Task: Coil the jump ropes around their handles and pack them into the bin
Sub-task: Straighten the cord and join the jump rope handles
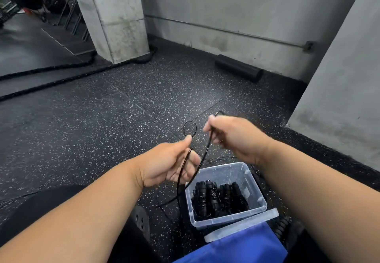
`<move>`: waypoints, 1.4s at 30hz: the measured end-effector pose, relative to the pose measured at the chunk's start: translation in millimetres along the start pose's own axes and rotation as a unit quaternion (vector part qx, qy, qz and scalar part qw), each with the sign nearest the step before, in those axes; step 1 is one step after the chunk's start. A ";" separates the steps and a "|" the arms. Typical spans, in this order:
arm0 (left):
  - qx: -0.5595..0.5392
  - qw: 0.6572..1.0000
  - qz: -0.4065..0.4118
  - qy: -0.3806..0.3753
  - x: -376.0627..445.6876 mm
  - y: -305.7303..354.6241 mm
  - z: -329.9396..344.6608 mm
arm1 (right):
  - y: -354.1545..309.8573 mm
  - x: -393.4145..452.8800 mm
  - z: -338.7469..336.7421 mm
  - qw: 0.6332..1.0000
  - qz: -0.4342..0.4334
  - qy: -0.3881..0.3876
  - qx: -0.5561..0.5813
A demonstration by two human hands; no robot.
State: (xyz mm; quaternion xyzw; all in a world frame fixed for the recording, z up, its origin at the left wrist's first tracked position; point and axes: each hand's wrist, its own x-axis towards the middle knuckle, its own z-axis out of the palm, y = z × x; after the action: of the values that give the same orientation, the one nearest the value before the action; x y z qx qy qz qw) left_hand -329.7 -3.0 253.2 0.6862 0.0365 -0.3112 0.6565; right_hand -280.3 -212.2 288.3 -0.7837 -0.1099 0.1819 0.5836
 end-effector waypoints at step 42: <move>0.191 0.978 -0.010 0.086 45.6 -29.6 4.3 | 173.6 92.4 -93.2 0.949 0.193 0.203 -0.143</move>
State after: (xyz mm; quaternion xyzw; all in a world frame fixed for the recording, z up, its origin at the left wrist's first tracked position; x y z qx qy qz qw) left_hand -308.2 -19.3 205.8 0.8230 0.0393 -0.2583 0.5043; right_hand -164.7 -309.4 131.6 -0.8857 0.1390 0.1105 0.4290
